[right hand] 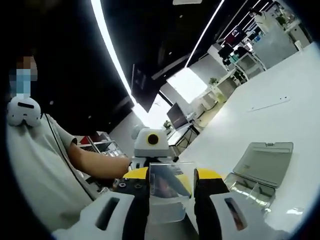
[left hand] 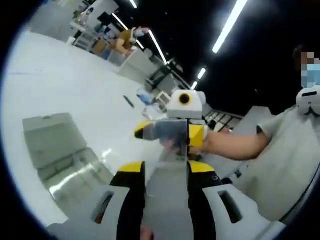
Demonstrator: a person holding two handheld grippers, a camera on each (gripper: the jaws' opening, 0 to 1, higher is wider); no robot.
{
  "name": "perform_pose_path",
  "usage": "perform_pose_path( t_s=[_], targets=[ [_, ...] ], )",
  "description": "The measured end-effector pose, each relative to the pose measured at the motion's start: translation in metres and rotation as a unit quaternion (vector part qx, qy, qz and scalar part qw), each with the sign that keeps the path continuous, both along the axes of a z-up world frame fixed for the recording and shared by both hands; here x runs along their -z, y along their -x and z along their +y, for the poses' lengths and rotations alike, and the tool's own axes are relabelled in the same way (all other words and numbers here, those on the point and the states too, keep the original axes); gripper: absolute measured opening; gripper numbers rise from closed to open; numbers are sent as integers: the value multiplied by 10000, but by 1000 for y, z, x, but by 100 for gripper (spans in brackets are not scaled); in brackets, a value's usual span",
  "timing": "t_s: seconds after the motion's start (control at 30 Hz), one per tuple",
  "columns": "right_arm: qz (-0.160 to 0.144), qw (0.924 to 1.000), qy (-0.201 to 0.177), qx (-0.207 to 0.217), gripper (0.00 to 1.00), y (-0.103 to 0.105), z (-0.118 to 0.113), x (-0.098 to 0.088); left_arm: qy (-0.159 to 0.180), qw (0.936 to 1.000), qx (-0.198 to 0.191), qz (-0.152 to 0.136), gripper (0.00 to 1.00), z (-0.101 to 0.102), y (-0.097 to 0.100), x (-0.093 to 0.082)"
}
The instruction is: Insert the divider into the dual guide fixture by aligning both edges with the guide slots and pushing it downward to the bottom, including one-sided entry, uneven engagement, binding, and posture correction.
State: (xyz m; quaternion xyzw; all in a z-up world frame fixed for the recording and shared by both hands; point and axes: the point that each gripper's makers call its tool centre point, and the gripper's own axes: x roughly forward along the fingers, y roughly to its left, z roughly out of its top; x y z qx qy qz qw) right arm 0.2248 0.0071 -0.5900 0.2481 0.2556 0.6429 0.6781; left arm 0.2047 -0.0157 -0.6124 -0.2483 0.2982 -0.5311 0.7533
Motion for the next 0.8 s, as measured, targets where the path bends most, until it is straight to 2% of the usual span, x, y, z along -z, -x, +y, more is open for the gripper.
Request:
perform_pose_path(
  t_s=[0.17,0.27,0.33,0.43,0.5,0.67,0.73,0.8],
  targets=[
    [-38,9997,152,167,30,-6,1,3,-103,9998,-45,-183,40,-3,-1,-3],
    [68,9993,239,264,30,-10,3,7,-335,9987,-240,-302,41,0,-7,1],
    [55,9984,446,346,30,-12,3,15,-615,9966,-380,-397,42,2,-11,7],
    [155,9958,684,587,30,-18,2,26,-1098,9905,-627,-548,43,8,-16,18],
    [172,9941,807,707,30,-22,2,33,-1364,9854,-860,-541,42,11,-18,25],
    [360,9864,1152,1120,30,-33,0,50,-1785,9755,-1145,-578,41,11,-17,38],
    [442,9845,1233,1167,30,-33,2,54,-2137,9668,-1266,-598,39,13,-17,47],
    [469,9820,1331,1254,30,-36,3,57,-2146,9664,-1299,-559,39,9,-17,49]
  ],
)
